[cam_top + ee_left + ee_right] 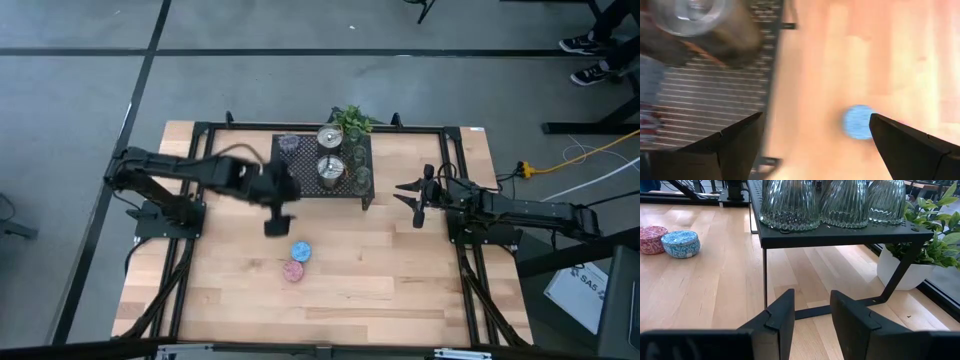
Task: Pick & Place candle stick holders
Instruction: Put the blue patterned scented candle aligned with the red patterned scented candle on the shelf
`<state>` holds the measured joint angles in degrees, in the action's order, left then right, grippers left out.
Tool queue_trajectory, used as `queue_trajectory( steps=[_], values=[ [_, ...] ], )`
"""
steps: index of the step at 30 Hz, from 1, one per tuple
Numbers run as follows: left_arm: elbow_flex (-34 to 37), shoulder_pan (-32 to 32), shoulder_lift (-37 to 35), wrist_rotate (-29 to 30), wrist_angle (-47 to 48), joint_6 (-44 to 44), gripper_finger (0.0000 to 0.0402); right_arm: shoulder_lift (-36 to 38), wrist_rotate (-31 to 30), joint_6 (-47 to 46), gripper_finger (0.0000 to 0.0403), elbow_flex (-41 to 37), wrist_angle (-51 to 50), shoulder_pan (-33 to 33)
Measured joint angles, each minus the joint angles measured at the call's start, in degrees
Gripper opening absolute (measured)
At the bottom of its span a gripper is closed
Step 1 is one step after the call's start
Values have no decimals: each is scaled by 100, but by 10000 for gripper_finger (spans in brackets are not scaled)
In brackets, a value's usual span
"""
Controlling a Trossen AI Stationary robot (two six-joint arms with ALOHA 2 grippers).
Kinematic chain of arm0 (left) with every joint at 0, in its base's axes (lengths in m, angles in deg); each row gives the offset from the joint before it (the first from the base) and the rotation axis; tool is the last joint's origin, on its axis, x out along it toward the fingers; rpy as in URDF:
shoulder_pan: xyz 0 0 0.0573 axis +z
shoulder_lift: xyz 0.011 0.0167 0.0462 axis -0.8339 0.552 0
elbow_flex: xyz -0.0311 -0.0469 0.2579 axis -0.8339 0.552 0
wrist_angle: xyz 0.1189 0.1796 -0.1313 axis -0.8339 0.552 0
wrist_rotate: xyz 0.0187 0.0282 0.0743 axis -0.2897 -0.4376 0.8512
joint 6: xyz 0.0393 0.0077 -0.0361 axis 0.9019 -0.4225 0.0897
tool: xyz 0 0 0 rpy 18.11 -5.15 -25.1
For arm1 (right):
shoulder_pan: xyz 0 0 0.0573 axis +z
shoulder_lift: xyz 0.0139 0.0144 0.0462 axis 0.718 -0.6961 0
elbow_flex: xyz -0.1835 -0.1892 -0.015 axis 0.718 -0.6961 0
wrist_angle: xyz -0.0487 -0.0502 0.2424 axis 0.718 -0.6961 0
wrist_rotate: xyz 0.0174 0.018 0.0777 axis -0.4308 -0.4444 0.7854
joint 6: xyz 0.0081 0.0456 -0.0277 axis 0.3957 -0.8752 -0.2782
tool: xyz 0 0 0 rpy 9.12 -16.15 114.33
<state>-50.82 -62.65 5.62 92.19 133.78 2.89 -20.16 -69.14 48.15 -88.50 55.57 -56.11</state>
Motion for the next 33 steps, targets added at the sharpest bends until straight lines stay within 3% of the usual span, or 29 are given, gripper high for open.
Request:
queue_trajectory(
  steps=[6,16,24,33],
  values=[
    [0,-944,4,36,-11,-999,358,0,0,0,128,0,1,2],
    [0,-1975,535,163,-205,-1603,358,0,0,0,128,-2,2,2],
    [2,-2380,1320,150,-271,-1784,359,0,0,0,128,-2,1,0],
    [2,-2334,2200,339,-326,-2051,359,0,0,0,128,0,0,1]
  ],
)
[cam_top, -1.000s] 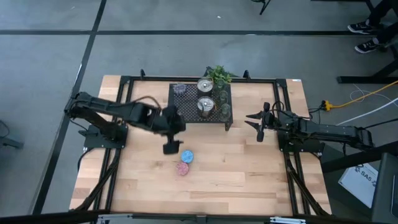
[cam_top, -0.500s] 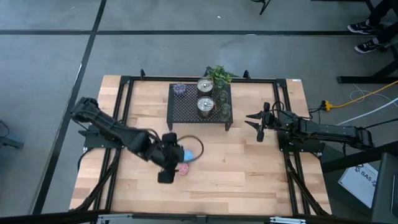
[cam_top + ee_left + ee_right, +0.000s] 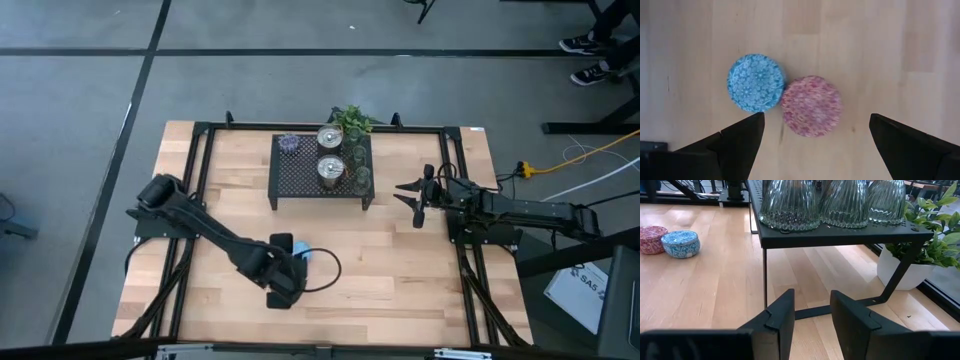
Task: Pick & Place candle stick holders
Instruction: Put the blue patterned scented candle aligned with the red patterned scented candle on the shelf
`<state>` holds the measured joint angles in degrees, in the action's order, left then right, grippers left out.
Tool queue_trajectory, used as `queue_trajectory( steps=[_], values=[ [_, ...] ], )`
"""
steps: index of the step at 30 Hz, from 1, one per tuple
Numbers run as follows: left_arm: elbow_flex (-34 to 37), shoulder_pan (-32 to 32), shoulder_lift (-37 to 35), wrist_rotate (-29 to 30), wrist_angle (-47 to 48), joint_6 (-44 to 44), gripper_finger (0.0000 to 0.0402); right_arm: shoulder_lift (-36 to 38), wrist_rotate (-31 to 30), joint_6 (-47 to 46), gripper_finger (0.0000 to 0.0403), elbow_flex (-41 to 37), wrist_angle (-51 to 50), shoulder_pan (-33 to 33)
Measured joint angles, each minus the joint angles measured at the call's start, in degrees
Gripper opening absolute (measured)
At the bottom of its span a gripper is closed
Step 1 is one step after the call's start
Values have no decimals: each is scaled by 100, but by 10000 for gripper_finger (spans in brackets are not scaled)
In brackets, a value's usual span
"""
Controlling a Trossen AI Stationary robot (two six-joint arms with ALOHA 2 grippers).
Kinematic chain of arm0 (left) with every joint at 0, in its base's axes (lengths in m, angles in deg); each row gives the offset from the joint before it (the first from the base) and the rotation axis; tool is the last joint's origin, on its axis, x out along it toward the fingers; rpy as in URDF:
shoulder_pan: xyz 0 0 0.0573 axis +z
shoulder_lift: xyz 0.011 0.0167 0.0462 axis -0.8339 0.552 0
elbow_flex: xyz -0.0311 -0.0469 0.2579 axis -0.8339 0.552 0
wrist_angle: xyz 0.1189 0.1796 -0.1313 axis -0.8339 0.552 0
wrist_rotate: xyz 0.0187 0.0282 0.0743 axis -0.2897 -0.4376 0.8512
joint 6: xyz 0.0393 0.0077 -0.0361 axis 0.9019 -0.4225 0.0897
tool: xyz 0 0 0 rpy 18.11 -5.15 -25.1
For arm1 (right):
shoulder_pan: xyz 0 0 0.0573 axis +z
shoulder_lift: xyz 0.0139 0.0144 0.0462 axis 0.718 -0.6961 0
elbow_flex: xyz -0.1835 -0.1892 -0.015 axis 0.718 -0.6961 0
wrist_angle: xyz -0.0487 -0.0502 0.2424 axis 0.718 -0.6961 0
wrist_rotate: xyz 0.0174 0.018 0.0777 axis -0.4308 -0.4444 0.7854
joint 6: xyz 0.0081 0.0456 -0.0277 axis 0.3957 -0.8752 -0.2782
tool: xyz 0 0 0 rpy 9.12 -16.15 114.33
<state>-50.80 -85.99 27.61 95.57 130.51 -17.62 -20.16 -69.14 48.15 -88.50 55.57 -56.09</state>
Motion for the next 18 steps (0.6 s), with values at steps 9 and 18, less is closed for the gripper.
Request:
queue_trajectory(
  steps=[9,18],
  values=[
    [2,363,299,-247,-313,225,359,0,0,0,128,-1,1,1],
    [2,790,299,272,-307,-300,359,0,0,0,128,-1,2,0]
  ],
)
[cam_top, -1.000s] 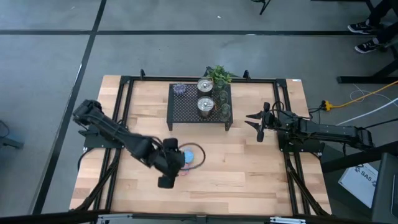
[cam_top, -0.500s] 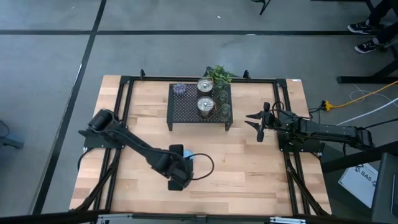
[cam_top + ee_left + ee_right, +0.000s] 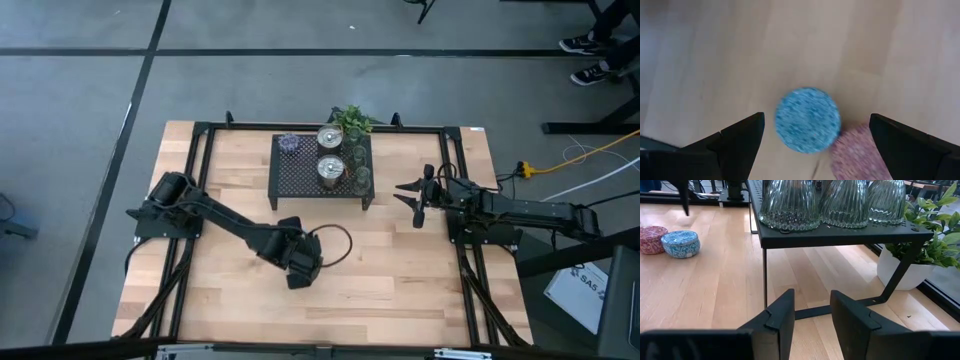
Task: Pick & Place candle stick holders
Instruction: Put the blue patterned scented candle aligned with the red patterned scented candle on the shelf
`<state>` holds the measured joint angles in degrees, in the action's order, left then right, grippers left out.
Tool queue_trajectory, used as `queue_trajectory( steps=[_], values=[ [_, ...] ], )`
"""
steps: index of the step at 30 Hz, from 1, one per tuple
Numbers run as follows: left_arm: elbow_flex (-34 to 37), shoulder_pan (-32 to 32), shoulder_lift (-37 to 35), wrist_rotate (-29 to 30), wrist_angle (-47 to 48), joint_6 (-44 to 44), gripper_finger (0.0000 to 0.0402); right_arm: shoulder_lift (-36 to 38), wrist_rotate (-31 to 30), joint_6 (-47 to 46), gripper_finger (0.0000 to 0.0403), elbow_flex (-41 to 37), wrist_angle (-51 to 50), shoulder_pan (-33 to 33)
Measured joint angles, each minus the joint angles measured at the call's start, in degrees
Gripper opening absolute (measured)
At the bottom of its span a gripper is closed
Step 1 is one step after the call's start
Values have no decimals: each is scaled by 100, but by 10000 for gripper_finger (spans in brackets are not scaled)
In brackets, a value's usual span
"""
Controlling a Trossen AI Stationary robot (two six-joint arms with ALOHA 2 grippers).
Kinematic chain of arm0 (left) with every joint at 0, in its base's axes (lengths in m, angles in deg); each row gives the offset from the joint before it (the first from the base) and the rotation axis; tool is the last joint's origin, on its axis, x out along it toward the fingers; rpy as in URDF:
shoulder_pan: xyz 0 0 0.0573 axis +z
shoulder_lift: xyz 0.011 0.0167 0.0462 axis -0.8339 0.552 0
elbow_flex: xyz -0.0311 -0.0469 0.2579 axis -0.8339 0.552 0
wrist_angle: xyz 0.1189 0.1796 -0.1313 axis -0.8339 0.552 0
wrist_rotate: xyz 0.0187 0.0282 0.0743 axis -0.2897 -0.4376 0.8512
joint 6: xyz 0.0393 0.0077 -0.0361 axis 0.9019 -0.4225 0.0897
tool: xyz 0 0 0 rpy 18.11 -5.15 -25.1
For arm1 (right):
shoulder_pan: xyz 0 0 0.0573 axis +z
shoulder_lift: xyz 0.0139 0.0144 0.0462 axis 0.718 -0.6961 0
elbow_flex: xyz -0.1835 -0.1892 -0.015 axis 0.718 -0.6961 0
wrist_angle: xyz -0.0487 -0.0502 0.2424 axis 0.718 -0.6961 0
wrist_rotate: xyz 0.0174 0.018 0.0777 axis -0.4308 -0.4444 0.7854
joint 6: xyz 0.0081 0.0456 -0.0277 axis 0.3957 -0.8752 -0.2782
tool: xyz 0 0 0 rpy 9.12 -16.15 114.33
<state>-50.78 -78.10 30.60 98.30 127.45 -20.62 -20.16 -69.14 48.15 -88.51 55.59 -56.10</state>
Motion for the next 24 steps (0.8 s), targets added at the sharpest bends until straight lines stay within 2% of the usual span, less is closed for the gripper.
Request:
queue_trajectory(
  steps=[13,24],
  values=[
    [-7,158,88,364,-332,-117,359,0,0,0,128,1,0,1],
    [-4,300,744,213,-370,-778,359,0,0,0,128,1,-2,1]
  ],
)
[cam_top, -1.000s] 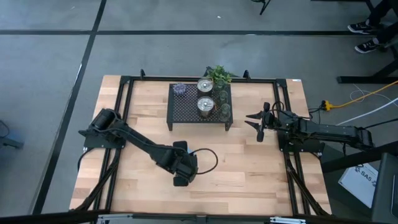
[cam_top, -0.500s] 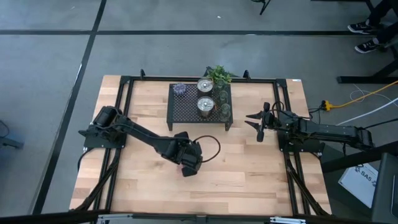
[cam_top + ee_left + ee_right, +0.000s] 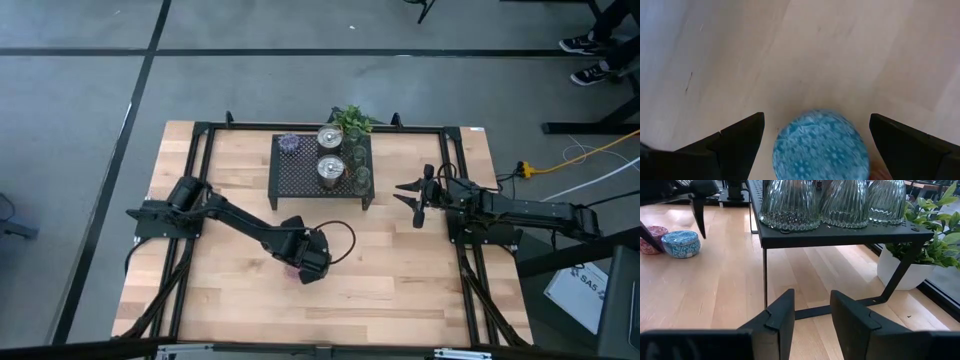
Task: Pick & Place candle stick holders
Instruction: Put the blue patterned scented candle aligned with the red patterned scented candle on the shelf
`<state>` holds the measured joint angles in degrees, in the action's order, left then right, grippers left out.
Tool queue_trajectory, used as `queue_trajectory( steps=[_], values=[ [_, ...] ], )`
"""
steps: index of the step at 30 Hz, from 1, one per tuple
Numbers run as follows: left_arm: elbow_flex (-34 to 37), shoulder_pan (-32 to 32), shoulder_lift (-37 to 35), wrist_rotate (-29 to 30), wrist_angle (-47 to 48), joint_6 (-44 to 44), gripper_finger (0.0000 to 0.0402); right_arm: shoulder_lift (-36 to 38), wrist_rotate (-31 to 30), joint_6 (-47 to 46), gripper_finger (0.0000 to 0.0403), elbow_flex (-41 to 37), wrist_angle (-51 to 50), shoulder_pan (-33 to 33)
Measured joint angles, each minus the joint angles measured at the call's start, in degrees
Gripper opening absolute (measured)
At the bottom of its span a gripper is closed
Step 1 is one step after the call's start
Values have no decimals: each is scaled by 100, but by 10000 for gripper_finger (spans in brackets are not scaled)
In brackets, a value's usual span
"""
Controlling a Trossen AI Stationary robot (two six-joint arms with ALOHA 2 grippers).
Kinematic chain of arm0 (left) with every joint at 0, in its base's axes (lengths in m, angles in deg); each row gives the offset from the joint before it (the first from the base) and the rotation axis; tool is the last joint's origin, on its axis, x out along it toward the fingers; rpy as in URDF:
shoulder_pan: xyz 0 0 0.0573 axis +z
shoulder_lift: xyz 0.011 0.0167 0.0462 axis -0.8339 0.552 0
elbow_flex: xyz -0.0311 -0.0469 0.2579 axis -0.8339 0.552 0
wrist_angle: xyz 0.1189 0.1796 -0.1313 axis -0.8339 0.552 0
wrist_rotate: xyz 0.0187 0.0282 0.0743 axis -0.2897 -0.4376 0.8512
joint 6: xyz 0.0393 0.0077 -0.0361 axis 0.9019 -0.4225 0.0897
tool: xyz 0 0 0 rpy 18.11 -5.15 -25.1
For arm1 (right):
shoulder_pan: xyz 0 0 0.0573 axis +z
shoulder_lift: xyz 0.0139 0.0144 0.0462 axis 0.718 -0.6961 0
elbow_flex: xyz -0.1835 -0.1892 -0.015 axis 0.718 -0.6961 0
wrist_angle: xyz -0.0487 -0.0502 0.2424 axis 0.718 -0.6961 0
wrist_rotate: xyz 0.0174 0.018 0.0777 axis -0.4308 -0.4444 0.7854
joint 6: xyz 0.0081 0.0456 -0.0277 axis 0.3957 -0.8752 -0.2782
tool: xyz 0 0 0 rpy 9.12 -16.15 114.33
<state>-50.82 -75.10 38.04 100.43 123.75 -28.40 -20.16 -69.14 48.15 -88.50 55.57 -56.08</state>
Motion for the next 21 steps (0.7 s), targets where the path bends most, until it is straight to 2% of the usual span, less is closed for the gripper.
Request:
queue_trajectory(
  steps=[5,11,21],
  values=[
    [2,124,177,-128,105,-103,359,0,0,0,128,-1,2,-2],
    [2,221,176,-707,444,-263,359,0,0,0,128,0,1,-2],
    [199,210,149,-997,407,-453,359,0,0,0,128,-2,0,-2]
  ],
)
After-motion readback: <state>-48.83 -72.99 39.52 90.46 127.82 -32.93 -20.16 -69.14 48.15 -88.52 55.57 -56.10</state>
